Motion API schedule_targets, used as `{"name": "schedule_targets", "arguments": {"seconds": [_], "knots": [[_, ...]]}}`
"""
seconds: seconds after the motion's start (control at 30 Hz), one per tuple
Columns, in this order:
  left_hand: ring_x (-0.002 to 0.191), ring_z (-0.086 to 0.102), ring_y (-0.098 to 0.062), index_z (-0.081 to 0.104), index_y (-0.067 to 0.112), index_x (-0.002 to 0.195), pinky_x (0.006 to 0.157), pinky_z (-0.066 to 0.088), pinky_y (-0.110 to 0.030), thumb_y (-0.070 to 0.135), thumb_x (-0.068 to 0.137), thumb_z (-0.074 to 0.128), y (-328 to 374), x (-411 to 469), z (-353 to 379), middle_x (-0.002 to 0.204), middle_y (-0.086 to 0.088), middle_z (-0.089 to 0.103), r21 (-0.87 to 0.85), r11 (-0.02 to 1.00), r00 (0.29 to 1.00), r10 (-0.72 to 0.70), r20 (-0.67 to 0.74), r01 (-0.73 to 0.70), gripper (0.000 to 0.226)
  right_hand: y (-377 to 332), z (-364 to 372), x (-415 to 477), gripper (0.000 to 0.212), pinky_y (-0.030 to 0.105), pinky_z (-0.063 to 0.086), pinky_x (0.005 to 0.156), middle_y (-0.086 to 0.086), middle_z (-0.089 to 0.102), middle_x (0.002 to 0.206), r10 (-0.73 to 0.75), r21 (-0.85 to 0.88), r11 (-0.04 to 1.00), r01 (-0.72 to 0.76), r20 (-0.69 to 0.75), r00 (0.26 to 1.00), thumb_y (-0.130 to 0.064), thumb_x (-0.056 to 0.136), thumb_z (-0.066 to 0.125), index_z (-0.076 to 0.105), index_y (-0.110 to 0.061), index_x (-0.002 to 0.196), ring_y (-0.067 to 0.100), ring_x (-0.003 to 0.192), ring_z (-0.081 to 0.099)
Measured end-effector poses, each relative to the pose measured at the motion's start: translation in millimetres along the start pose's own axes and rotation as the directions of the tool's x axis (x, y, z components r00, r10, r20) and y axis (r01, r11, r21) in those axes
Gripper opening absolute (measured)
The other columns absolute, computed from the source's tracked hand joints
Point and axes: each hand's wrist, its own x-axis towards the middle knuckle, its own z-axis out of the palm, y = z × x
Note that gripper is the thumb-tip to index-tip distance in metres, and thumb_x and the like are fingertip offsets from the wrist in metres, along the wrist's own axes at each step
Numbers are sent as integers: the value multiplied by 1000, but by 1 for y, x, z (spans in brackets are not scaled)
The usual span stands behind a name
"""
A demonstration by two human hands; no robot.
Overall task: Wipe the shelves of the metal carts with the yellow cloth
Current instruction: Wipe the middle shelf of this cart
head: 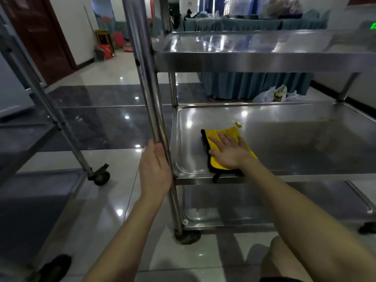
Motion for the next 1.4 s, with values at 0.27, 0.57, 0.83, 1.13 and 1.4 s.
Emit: {"name": "schedule_targets", "arguments": {"seconds": [0.27, 0.57, 0.83, 1.13, 1.4], "knots": [[90, 63, -36, 59, 3, 108, 82, 50, -54, 52, 111, 20, -7, 4, 6, 96, -12, 67, 61, 996, 997, 66, -45, -63, 64, -103, 11, 37, 71, 58, -8, 130, -8, -5, 179, -255, -22, 967, 254, -33, 966, -70, 102, 17, 2, -47, 168, 16, 165, -6], [96, 63, -40, 58, 1, 112, 87, 49, -56, 56, 108, 17, -7, 2, 11, 99, -16, 69, 72, 997, 996, 11, -93, -4, 69, -79, 18, -69, 78, 51, 8, 132, -6, 17, 178, -444, -53, 896, 441, -118, 888, -77, 100, 23, 22, -39, 168, 18, 164, 11], [68, 59, -7, 48, 26, 95, 58, 33, -22, 70, 110, 11, -4, 0, 12, 73, 13, 57, 167, 985, 982, 66, -176, -37, 59, 9, 20, -110, 66, 44, 34, 121, -6, 50, 157, -476, -32, 870, 491, -308, 824, -47, 97, 71, 46, -33, 156, 22, 148, 43], [65, 64, -23, 48, 28, 94, 61, 53, -51, 72, 109, 11, -12, 3, 22, 77, -4, 68, 160, 986, 969, 5, -246, 35, 59, 95, 26, -137, 43, 47, 49, 96, 0, 64, 122, -267, 110, 917, 383, -543, 796, -46, 94, 78, 67, -24, 129, 30, 113, 62], [68, 61, -7, 53, 27, 97, 64, 47, -26, 63, 115, 14, -26, 3, 32, 80, 11, 66, 101, 994, 951, -3, -309, 36, 56, 116, 12, -128, 42, 45, 52, 84, 1, 69, 112, 138, 467, 875, 127, -492, 859, -57, 100, 63, 61, -24, 125, 25, 104, 63]]}}
